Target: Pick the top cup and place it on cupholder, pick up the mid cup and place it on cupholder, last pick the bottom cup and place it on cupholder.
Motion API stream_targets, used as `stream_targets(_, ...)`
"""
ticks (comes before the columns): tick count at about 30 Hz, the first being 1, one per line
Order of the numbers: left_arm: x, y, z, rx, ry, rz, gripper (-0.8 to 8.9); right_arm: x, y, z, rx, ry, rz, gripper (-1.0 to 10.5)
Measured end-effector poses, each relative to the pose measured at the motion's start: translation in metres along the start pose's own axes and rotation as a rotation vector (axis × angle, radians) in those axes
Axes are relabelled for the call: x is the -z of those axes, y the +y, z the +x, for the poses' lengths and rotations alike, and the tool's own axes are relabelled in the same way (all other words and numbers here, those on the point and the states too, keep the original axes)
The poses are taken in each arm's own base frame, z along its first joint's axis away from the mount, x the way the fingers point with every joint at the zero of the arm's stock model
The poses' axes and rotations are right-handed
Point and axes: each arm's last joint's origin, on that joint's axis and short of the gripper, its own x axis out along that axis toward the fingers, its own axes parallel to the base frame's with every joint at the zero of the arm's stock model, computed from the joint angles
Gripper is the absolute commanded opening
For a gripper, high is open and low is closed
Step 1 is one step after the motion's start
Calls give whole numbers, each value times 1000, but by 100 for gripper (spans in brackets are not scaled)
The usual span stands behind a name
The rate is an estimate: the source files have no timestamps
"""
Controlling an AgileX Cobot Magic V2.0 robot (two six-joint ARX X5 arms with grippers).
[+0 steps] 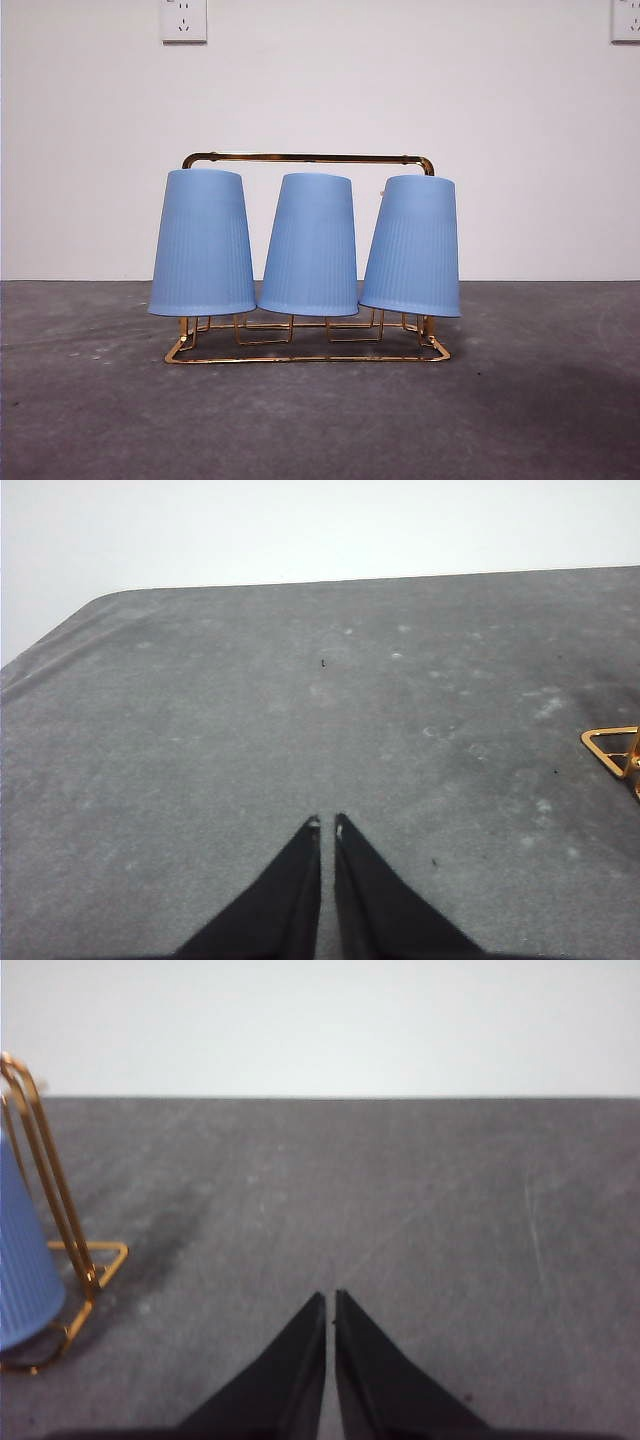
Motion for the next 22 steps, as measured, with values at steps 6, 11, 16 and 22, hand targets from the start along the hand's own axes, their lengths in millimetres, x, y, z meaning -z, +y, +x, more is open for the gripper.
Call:
stream_targets(6, 0, 0, 0, 0, 0, 0, 15, 12, -1, 1, 9, 56, 15, 11)
stream_targets(11, 0, 0, 0, 0, 0, 0, 15, 11, -1, 1, 8, 53, 28, 11)
stream_targets(16, 0, 0, 0, 0, 0, 0, 15, 11, -1, 1, 8, 53, 32, 11)
stream_targets(22, 0, 0, 0, 0, 0, 0, 15, 11, -1, 1, 8, 53, 33, 11)
